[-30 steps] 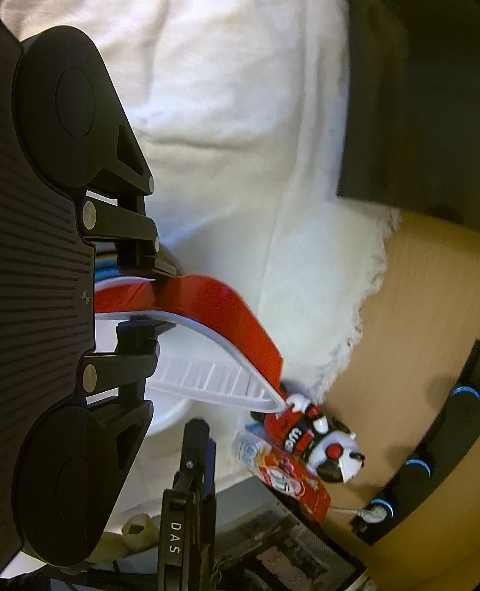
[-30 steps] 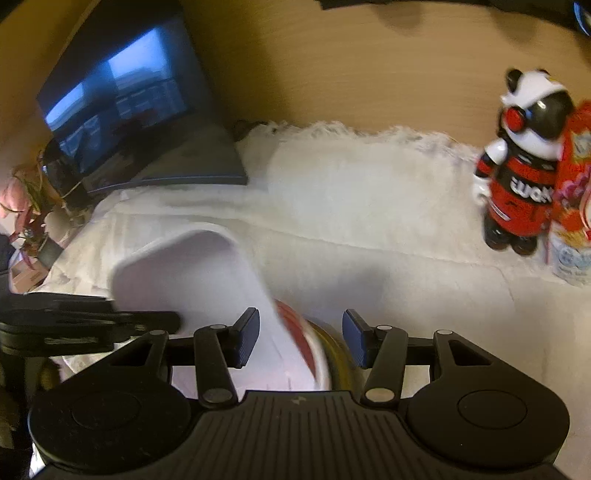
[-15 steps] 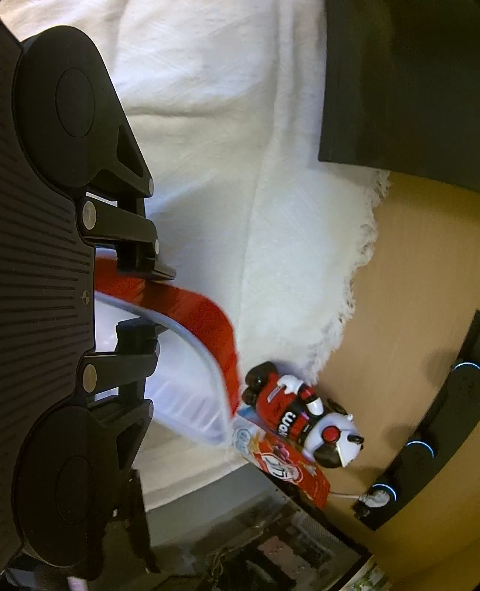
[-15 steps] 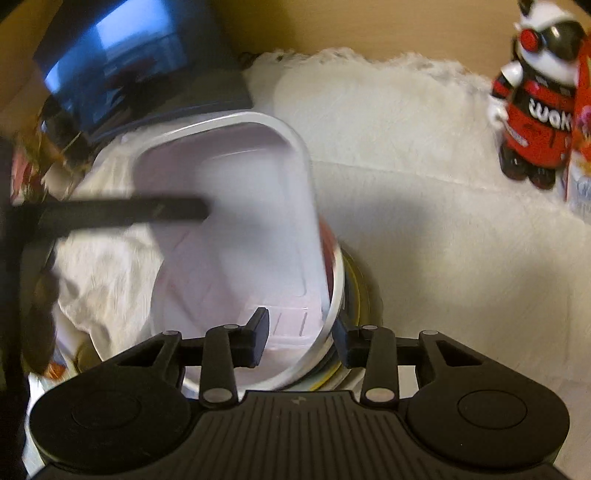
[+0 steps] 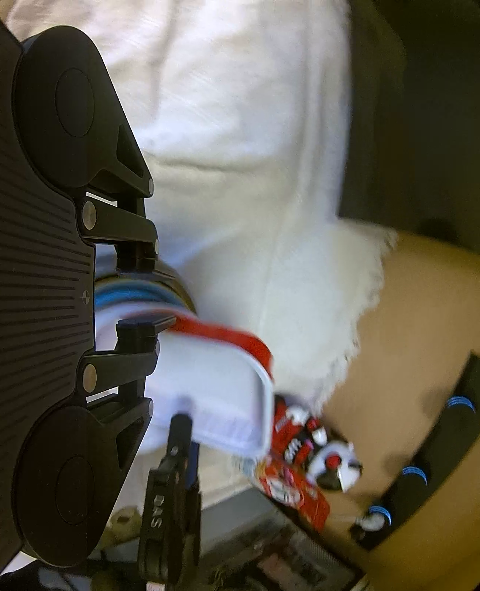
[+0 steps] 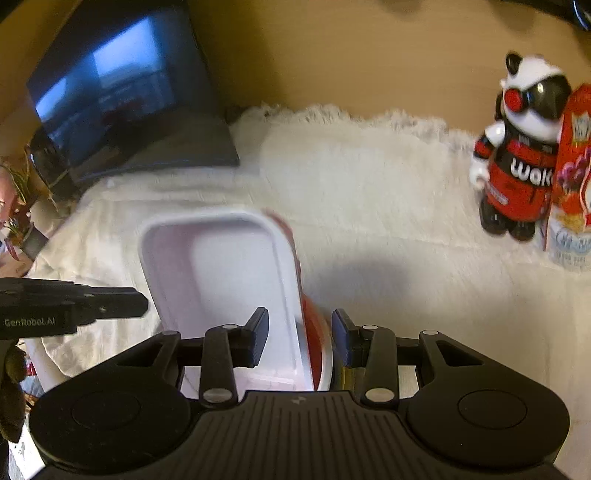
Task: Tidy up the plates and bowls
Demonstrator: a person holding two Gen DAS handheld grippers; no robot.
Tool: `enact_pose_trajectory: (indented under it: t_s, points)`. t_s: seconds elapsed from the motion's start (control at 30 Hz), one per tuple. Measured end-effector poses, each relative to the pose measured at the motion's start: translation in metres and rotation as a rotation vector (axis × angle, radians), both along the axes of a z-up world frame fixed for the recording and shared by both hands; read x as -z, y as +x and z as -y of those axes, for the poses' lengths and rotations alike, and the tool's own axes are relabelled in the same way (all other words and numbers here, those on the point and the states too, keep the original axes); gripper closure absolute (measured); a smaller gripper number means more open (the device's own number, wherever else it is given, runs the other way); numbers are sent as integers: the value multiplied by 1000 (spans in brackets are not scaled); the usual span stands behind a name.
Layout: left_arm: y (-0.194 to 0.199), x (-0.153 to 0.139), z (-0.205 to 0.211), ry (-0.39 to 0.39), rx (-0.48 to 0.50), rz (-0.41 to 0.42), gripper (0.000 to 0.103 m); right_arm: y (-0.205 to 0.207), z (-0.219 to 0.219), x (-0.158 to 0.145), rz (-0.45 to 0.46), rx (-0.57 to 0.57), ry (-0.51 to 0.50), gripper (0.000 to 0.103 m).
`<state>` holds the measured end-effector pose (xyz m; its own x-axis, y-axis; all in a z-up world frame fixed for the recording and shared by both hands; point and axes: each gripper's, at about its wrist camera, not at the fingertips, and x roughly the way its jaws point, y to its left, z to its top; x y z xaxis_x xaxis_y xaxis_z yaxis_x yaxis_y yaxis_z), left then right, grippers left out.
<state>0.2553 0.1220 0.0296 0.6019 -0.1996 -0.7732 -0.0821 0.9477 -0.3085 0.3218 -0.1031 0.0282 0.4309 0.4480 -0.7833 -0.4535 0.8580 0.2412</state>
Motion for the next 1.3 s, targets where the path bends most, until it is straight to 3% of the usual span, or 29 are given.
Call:
enact_pose_trajectory:
  t_s: [0.07,0.13,0.37,0.47,0.67,0.9,1.07,1.3]
  points:
    - [1,11,-5,-36,11,-29,81,-8,0,4,-15,13,-15,67]
    - [7,19,-6,-70,39,-49,82,-16,3,10,-39,37,-12,77]
    - [26,36,0,-67,155,-76,85,-38,3,18,-87,150,2,77]
    - [25,39,-2,-77,163,-76,85,-45,2,21,-98,184,1,77]
    - [3,31,-15,-94,118,10,84,-50,-1,20,-75,213,3,77]
    - [-62,12,-7,-30,-40,164,84,-86,14,12,17,222,65,70]
    - [-135,2,22,-93,-120,222,84,-135,36,6,43,203,146,67]
    - [-233,-10,105,82,-123,291,86,-231,58,6,166,124,125,51]
